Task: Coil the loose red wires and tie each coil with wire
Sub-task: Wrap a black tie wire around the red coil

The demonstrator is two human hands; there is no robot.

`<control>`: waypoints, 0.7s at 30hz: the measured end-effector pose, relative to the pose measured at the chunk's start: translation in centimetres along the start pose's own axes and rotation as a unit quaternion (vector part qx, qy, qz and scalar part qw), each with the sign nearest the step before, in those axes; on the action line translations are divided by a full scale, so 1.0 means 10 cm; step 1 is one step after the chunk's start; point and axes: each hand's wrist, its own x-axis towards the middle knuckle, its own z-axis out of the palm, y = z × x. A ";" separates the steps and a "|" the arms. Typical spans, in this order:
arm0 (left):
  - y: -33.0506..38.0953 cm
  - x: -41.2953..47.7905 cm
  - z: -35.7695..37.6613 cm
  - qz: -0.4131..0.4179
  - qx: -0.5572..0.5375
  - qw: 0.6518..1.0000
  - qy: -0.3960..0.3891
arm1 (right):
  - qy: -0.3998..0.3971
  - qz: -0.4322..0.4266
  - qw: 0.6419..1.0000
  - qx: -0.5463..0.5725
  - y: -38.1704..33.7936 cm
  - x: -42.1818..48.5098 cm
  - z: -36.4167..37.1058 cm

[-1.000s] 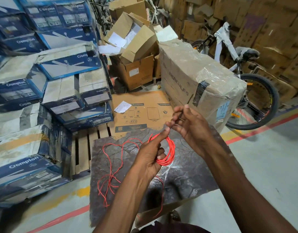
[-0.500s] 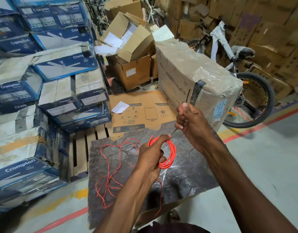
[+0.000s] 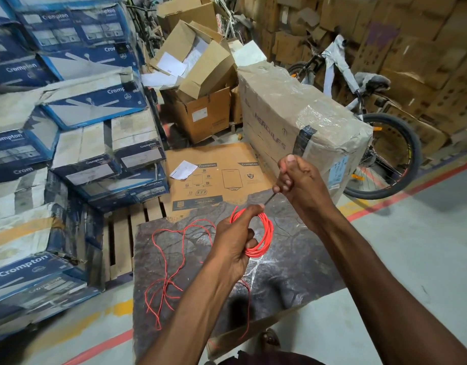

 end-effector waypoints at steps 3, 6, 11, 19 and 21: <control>0.05 0.05 0.05 -0.010 -0.034 0.999 -0.024 | 0.007 0.024 1.000 0.017 0.05 -0.01 -0.16; 0.06 0.13 0.07 -0.041 -0.084 0.995 -0.046 | 0.017 0.057 0.998 0.012 0.14 -0.05 -0.35; -0.03 0.30 0.20 -0.071 -0.175 0.980 -0.064 | 0.015 0.080 0.995 -0.062 0.26 -0.19 -0.54; -0.30 0.70 0.47 -0.057 -0.166 0.984 -0.031 | 0.015 0.083 0.992 -0.091 0.57 -0.25 -0.71; -0.39 0.80 0.52 -0.061 -0.168 0.984 -0.028 | 0.033 0.082 0.992 -0.089 0.67 -0.19 -0.79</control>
